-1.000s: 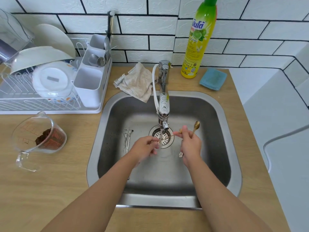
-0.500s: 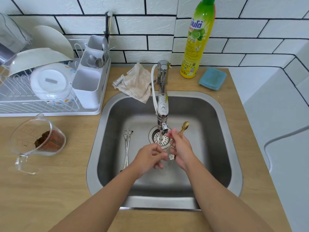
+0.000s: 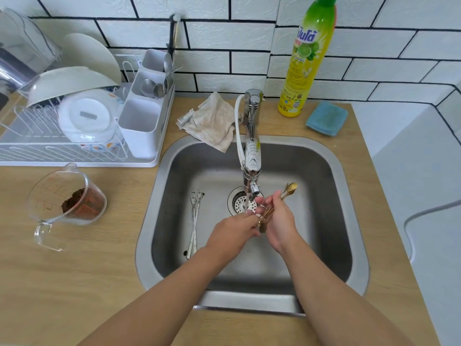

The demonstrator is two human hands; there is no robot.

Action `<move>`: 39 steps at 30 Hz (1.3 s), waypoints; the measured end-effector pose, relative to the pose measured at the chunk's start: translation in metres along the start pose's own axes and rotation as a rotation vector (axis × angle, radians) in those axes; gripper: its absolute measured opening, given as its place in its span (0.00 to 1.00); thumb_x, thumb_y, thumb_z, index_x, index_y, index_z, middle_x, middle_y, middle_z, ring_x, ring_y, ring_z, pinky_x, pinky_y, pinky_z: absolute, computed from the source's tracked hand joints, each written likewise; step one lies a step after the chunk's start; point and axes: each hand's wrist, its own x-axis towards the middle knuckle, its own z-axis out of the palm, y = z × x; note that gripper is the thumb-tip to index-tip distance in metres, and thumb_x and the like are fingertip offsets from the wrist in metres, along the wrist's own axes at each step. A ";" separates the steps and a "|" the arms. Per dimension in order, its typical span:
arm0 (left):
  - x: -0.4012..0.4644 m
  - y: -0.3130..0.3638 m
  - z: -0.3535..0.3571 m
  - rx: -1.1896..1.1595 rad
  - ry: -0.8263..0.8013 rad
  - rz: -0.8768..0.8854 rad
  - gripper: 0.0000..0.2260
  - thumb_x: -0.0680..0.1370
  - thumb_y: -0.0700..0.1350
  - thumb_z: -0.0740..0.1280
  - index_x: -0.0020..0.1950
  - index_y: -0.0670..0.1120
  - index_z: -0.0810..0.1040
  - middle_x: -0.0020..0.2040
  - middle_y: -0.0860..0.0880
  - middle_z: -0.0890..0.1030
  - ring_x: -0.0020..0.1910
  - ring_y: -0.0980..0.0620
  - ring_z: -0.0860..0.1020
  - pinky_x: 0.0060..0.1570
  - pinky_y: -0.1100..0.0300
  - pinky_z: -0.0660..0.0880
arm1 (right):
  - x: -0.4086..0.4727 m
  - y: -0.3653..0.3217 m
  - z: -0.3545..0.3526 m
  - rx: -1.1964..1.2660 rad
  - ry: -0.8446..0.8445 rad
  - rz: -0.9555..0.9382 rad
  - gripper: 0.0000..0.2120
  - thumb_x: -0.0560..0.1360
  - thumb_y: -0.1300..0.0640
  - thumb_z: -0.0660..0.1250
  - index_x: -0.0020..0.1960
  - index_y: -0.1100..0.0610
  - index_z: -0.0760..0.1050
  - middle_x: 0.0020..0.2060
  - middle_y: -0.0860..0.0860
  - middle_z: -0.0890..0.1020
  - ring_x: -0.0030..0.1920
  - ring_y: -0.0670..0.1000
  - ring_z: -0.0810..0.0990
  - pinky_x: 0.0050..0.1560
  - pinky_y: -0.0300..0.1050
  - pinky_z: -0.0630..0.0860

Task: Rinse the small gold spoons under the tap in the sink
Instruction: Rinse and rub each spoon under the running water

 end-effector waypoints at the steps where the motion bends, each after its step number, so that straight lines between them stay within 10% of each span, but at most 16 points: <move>1: 0.001 -0.003 -0.003 -0.055 -0.030 0.005 0.11 0.77 0.53 0.70 0.57 0.50 0.79 0.51 0.50 0.81 0.48 0.48 0.78 0.48 0.51 0.76 | 0.000 0.000 -0.001 -0.001 0.005 -0.015 0.21 0.86 0.43 0.56 0.40 0.55 0.70 0.35 0.53 0.82 0.25 0.48 0.73 0.34 0.48 0.80; 6: 0.002 -0.045 -0.020 0.007 0.135 -0.277 0.16 0.80 0.60 0.61 0.41 0.49 0.72 0.39 0.52 0.78 0.38 0.49 0.75 0.36 0.54 0.69 | 0.004 -0.006 -0.008 0.041 0.064 -0.042 0.19 0.86 0.43 0.56 0.43 0.54 0.70 0.30 0.51 0.76 0.20 0.44 0.61 0.21 0.37 0.61; 11: -0.005 -0.079 -0.014 0.294 -0.017 -0.585 0.14 0.82 0.40 0.61 0.67 0.42 0.67 0.65 0.41 0.71 0.58 0.43 0.76 0.52 0.52 0.76 | 0.005 -0.006 -0.010 0.022 0.014 0.049 0.17 0.86 0.48 0.60 0.42 0.55 0.74 0.32 0.50 0.79 0.18 0.42 0.59 0.17 0.35 0.55; 27: -0.004 -0.087 -0.016 0.148 0.074 -0.784 0.12 0.79 0.31 0.60 0.62 0.37 0.68 0.60 0.35 0.77 0.58 0.36 0.79 0.54 0.48 0.77 | 0.000 -0.009 -0.011 -0.069 -0.044 0.119 0.14 0.83 0.46 0.64 0.47 0.56 0.74 0.40 0.56 0.88 0.18 0.42 0.57 0.18 0.36 0.54; 39: -0.007 -0.058 -0.007 -0.299 -0.034 -0.340 0.09 0.81 0.40 0.62 0.48 0.51 0.79 0.49 0.48 0.78 0.42 0.50 0.78 0.51 0.51 0.78 | 0.003 -0.003 -0.010 -0.285 0.066 0.005 0.12 0.82 0.49 0.67 0.54 0.58 0.80 0.42 0.50 0.89 0.20 0.42 0.58 0.20 0.36 0.55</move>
